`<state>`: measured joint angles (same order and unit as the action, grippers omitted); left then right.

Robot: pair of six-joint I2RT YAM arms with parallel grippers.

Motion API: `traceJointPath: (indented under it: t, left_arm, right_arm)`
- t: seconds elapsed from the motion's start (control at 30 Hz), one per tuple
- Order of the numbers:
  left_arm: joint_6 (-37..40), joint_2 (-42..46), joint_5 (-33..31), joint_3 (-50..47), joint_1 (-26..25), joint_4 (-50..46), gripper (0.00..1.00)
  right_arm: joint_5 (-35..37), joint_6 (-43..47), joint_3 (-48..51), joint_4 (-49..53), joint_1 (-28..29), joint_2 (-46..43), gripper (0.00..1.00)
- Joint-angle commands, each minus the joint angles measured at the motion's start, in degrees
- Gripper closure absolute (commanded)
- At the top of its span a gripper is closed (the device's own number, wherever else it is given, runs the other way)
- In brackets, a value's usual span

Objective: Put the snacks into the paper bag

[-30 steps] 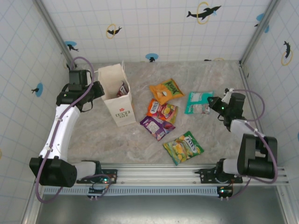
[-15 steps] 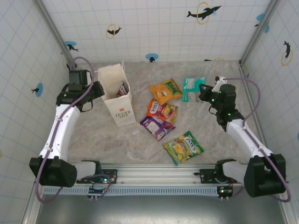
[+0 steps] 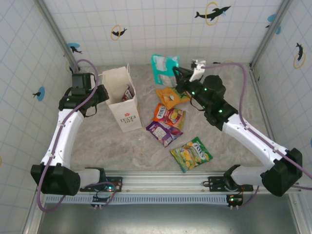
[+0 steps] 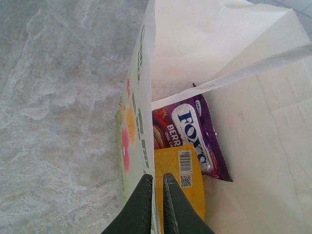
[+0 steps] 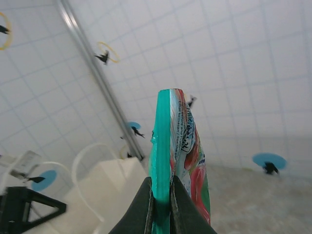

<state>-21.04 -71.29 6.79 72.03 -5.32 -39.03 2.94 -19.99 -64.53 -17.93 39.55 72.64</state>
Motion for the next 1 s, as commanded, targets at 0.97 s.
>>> traceJointPath:
  t: [0.97]
  left_arm:
    - [-0.1, 1.3, 1.3, 1.0, -0.4, 1.1, 1.0]
  right_arm:
    - [7.8, 11.7, -33.4, -6.2, 17.8, 30.9, 1.0]
